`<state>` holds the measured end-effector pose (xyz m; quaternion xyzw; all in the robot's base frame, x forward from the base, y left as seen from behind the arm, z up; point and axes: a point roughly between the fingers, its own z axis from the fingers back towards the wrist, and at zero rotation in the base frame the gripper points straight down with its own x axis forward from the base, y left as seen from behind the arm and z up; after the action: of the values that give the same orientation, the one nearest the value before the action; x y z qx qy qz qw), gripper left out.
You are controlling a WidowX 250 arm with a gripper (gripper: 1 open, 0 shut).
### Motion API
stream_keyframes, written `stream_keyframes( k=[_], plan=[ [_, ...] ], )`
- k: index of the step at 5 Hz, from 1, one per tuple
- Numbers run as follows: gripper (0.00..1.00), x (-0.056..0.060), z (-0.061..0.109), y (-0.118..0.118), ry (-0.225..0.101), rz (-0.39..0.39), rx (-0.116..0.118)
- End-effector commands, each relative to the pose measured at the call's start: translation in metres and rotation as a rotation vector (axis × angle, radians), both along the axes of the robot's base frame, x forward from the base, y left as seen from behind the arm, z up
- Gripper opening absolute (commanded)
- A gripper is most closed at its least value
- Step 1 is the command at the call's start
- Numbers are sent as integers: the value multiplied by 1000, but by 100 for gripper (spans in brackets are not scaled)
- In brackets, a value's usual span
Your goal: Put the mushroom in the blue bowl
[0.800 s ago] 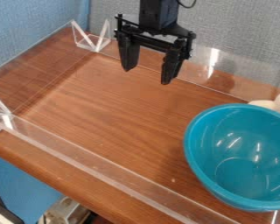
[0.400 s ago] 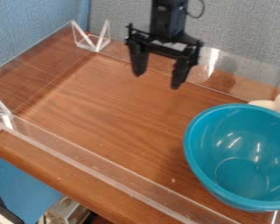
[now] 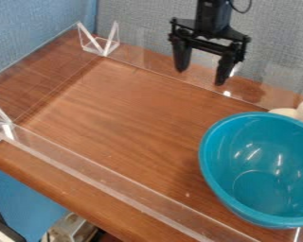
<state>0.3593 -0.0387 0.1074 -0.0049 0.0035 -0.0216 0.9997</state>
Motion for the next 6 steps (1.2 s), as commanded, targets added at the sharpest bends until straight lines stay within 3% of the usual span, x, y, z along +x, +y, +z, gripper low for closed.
stream_keyframes(
  k=[1, 3, 4, 6],
  plan=[
    [100, 27, 17, -8, -85, -15, -5],
    [100, 58, -1, -19, -92, -50, 0],
    [100, 61, -7, -24, -91, -60, 3],
    [100, 55, -17, -24, -92, -53, 9]
  ],
)
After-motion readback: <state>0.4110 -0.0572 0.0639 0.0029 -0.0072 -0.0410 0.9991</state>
